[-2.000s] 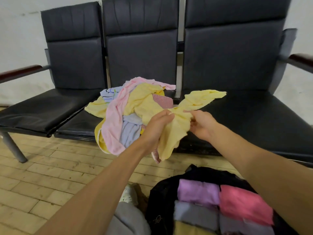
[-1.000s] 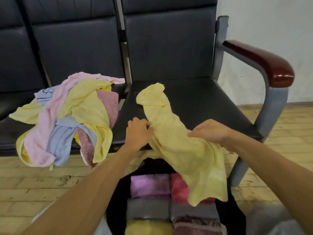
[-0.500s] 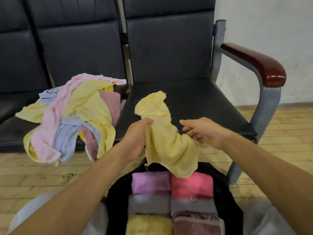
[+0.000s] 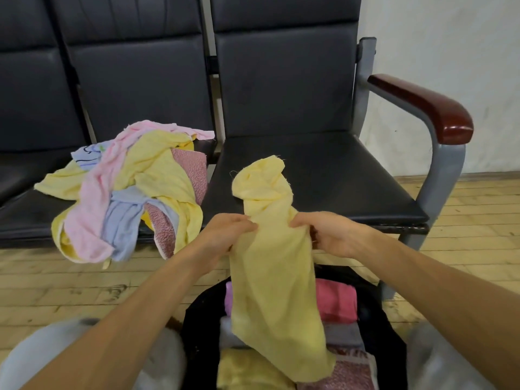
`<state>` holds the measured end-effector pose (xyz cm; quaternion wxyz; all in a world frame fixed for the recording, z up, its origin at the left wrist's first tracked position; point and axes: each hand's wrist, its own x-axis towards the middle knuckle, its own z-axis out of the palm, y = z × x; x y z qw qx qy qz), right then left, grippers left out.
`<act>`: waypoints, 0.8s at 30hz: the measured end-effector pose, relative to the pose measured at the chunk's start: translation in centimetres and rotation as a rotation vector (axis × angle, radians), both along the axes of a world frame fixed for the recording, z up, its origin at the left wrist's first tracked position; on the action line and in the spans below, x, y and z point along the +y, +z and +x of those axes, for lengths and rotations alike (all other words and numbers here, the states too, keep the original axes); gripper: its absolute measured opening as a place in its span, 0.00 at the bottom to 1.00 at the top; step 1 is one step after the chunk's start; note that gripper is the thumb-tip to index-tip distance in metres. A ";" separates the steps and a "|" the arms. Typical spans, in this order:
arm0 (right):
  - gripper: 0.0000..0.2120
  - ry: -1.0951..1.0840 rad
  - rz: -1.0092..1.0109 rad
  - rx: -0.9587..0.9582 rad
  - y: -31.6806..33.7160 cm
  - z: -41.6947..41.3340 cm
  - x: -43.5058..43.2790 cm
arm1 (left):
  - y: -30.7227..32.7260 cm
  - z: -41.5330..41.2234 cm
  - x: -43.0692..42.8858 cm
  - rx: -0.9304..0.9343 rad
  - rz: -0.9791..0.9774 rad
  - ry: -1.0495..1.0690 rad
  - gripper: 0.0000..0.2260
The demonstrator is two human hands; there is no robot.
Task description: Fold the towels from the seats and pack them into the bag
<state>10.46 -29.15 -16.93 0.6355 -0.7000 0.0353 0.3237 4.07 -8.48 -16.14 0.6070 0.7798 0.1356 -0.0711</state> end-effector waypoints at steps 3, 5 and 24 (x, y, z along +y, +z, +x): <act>0.14 -0.011 -0.014 -0.100 -0.2 -0.2 -0.2 | -0.3 -0.8 0.4 0.048 -0.006 -0.056 0.09; 0.12 -0.017 0.050 -0.109 -0.3 -0.6 -0.1 | -0.5 -1.3 0.2 0.061 0.027 -0.073 0.07; 0.26 0.285 -0.315 0.046 0.5 -0.2 -7.0 | -0.8 -1.0 -0.5 0.210 0.436 -0.363 0.11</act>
